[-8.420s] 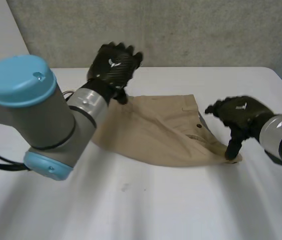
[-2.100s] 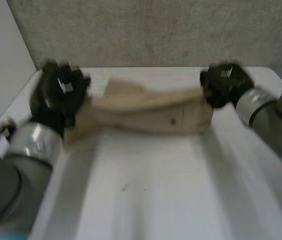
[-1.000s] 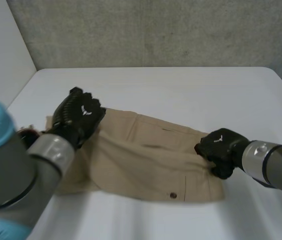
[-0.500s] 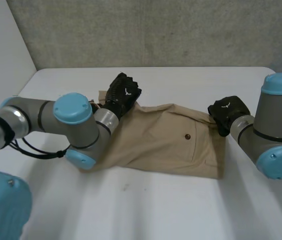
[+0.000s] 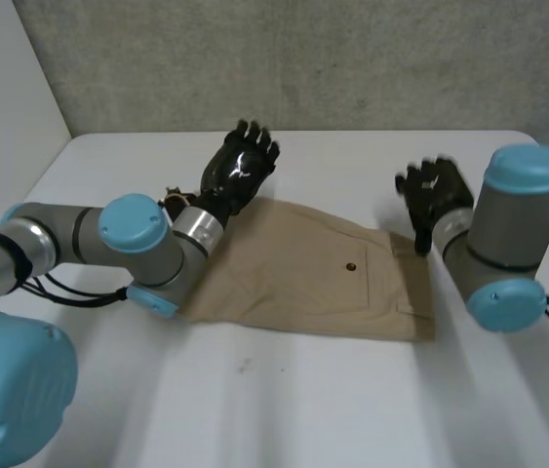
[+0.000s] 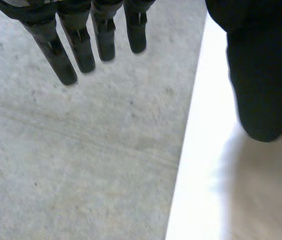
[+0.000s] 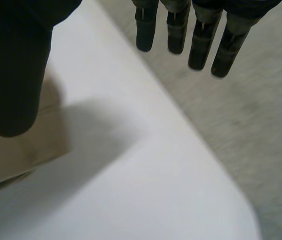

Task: Fold the shorts.

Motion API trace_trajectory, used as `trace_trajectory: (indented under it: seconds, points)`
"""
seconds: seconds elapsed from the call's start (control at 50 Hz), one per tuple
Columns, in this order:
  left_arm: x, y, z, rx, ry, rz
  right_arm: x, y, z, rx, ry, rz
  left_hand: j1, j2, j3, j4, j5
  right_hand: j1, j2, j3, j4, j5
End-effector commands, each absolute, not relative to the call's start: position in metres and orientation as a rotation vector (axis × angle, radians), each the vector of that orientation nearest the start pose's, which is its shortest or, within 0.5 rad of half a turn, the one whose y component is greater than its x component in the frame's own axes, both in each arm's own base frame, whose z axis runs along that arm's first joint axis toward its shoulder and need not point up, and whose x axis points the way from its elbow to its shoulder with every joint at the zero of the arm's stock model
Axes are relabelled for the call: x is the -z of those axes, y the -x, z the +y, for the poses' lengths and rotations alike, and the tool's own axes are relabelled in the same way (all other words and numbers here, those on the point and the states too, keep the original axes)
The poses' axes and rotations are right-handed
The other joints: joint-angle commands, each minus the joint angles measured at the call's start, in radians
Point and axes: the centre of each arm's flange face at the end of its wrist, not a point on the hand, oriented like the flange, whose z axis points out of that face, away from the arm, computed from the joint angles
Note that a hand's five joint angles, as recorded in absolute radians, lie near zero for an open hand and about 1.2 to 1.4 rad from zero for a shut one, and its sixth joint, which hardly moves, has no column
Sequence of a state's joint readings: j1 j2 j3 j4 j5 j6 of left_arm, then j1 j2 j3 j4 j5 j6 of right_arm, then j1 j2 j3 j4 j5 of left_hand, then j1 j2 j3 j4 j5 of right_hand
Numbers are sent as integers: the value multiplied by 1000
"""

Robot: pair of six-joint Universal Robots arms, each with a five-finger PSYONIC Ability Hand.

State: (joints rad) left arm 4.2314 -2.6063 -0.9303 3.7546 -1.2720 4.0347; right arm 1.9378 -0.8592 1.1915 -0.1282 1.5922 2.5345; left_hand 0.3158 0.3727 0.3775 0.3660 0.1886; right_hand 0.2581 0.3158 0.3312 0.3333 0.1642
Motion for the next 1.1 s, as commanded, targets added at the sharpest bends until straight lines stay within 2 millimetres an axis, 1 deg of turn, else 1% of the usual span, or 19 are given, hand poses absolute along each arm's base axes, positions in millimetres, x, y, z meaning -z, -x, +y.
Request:
trace_trajectory:
  seconds: [0.02, 0.1, 0.16, 0.2, 0.26, 0.3, 0.32, 0.36, 0.44, 0.46, 0.5, 0.52, 0.6, 0.68, 0.82, 0.92, 0.96, 1.04, 1.1]
  points:
    - [-188, 383, -364, -2674, 1442, -1171, -255, -272, -357, 2373, 1027, 2108, -135, -192, -196, -185, -182, -84, -141, -157, -159, -164]
    - [-225, 367, -358, -2752, 1351, -1201, -284, -265, -344, 2425, 967, 2058, -129, -186, -190, -179, -176, -84, -141, -157, -159, -164]
    - [-230, 363, -357, -2762, 1328, -1222, -286, -259, -329, 2371, 946, 2087, -129, -186, -190, -179, -176, -84, -141, -157, -159, -164]
    - [-243, 344, -352, -2760, 1241, -1337, -283, -257, -321, 2322, 956, 2117, -120, -177, -182, -170, -167, -84, -141, -157, -159, -164]
    - [-246, 323, -334, -2659, 1168, -1466, -270, -252, -301, 2169, 1007, 2190, -100, -156, -161, -150, -147, -84, -141, -157, -159, -164]
    - [-246, 319, -329, -2630, 1155, -1492, -261, -250, -290, 2063, 1016, 2233, -91, -147, -152, -141, -138, -84, -141, -157, -159, -164]
    - [-243, 309, -317, -2557, 1124, -1558, -257, -248, -284, 2013, 1010, 2252, -88, -145, -149, -138, -135, -84, -141, -157, -159, -164]
    - [-242, 305, -312, -2532, 1110, -1581, -243, -246, -269, 1872, 972, 2297, -85, -142, -146, -135, -132, -84, -141, -157, -159, -164]
    - [-228, 288, -288, -2370, 1043, -1721, -213, -241, -243, 1641, 923, 2342, -82, -139, -143, -132, -129, 55, -2, -18, -20, -25]
    - [-222, 285, -281, -2325, 1030, -1754, -213, -241, -243, 1641, 923, 2342, -82, -139, -143, -132, -129, 56, -2, -17, -19, -25]
    - [-218, 283, -277, -2299, 1027, -1777, -200, -239, -234, 1577, 929, 2348, -82, -139, -143, -132, -129, 155, 97, 82, 80, 74]
    - [-205, 279, -270, -2240, 1031, -1832, -195, -236, -233, 1567, 925, 2355, -79, -136, -141, -129, -126, 188, 130, 115, 113, 107]
    - [-188, 274, -262, -2181, 1055, -1893, -175, -225, -234, 1575, 887, 2375, -79, -136, -141, -129, -126, 235, 177, 162, 160, 154]
    - [-181, 271, -264, -2170, 1050, -1924, -164, -224, -236, 1596, 883, 2366, -76, -133, -138, -126, -123, 250, 192, 176, 174, 169]
    - [-180, 264, -269, -2179, 1015, -1963, -135, -224, -246, 1570, 899, 2403, -79, -136, -140, -129, -126, 382, 324, 309, 306, 301]
    - [-180, 265, -268, -2176, 1015, -1960, -128, -223, -253, 1585, 916, 2405, -82, -139, -143, -132, -129, 411, 353, 338, 336, 330]
    - [-180, 265, -267, -2174, 1017, -1960, -125, -223, -256, 1600, 928, 2401, -82, -139, -143, -132, -129, 508, 450, 434, 432, 427]
    - [-180, 266, -265, -2171, 1020, -1956, -126, -220, -268, 1681, 932, 2381, -85, -142, -146, -135, -132, 1082, 1025, 1009, 1007, 1002]
    - [-181, 267, -265, -2172, 1021, -1953, -128, -218, -272, 1699, 926, 2381, -88, -145, -149, -138, -135, 1138, 1081, 1065, 1063, 1058]
